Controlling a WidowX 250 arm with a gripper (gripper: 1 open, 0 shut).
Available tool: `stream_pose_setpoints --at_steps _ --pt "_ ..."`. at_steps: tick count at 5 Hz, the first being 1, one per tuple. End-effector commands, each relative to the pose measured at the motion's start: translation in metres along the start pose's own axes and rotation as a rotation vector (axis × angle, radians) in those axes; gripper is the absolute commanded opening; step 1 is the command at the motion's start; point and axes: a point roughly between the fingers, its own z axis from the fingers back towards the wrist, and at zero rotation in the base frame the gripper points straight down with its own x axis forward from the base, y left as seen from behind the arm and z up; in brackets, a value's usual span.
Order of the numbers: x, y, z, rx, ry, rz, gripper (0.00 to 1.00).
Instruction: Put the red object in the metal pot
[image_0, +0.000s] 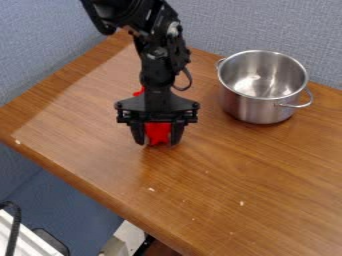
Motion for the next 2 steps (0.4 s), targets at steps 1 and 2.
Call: stream_pose_setpoints --at_steps 1,2 --pt "0.0129 -0.0089 0.0111 -0.005 -0.033 0.029 0.00" --pt "0.0123 -0.0084 0.0190 -0.005 -0.027 0.018 0.00"
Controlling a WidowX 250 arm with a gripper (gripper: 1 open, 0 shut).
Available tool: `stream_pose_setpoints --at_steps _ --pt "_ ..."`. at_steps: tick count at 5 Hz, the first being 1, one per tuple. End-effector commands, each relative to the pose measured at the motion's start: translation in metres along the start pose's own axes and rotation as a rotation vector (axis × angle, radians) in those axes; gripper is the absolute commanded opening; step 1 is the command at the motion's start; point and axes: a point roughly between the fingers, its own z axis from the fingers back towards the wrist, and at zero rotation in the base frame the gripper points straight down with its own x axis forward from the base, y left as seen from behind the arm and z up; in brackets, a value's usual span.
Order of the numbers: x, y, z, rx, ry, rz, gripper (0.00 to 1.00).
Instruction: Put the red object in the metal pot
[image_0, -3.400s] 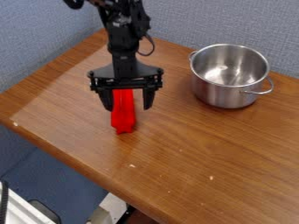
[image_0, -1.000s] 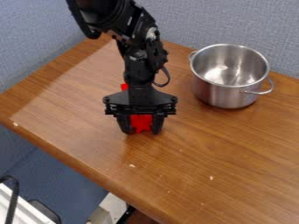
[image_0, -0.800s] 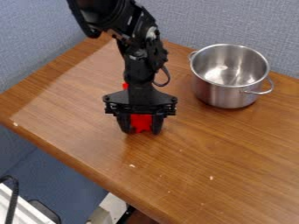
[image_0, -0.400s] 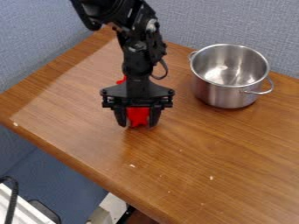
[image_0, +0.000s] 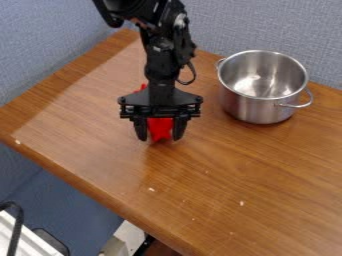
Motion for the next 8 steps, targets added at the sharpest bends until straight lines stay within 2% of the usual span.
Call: stream_pose_setpoints --at_steps 1,2,3,4,5,6,8 --pt "0.010 -0.005 0.024 -0.029 -0.055 -0.025 0.00" --pt "0.012 -0.010 0.023 -0.039 -0.060 -0.107 0.00" --pt "0.018 -0.018 0.029 -0.065 -0.071 -0.180 0.00" --pt "0.017 -0.030 0.045 -0.110 -0.078 -0.168 0.00" --pt "0.007 -0.043 0.058 -0.129 -0.091 -0.171 0.00" --pt "0.003 -0.038 0.072 -0.142 -0.094 -0.209 0.00" --pt "0.006 -0.030 0.090 -0.174 -0.093 -0.273 0.00"
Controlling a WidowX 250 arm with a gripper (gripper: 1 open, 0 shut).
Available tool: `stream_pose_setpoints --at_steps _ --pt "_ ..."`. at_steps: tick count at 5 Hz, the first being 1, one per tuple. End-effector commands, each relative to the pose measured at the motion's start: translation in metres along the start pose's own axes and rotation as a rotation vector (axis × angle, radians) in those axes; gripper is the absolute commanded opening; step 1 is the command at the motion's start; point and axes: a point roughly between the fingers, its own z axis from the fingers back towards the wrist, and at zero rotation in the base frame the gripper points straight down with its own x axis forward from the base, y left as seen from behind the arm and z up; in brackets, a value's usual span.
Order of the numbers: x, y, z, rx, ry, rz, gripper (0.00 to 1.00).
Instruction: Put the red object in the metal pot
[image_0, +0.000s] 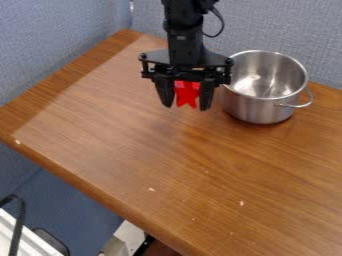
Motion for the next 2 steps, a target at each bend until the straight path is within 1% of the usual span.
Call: stream_pose_setpoints --at_steps 1,2 --pt "0.016 -0.003 0.037 -0.025 -0.076 0.040 0.00" --pt "0.022 -0.011 0.059 -0.033 -0.082 0.070 0.00"
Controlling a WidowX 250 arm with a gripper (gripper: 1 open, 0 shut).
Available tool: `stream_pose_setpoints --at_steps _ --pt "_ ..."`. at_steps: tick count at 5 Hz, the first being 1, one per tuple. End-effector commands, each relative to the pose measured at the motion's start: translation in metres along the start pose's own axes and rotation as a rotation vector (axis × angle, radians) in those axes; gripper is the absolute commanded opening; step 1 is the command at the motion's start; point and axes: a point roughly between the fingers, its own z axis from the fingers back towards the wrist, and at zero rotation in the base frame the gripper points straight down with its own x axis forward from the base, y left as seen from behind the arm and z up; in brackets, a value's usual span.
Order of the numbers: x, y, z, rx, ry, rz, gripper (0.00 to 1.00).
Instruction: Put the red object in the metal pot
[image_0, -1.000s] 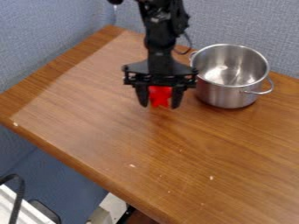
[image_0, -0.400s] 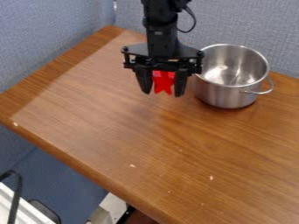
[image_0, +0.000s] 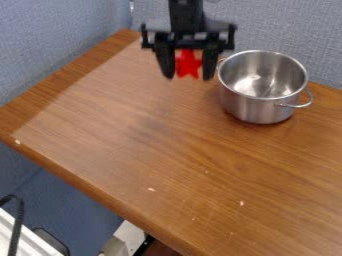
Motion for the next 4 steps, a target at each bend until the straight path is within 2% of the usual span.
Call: stream_pose_setpoints --at_steps 1,2,3,4 --pt "0.018 -0.021 0.041 -0.058 -0.096 0.075 0.00" --pt "0.027 -0.043 0.042 -0.061 -0.077 0.078 0.00" --pt "0.040 -0.032 0.043 -0.039 -0.088 0.105 0.00" --pt "0.047 -0.037 0.044 -0.030 -0.081 0.099 0.00"
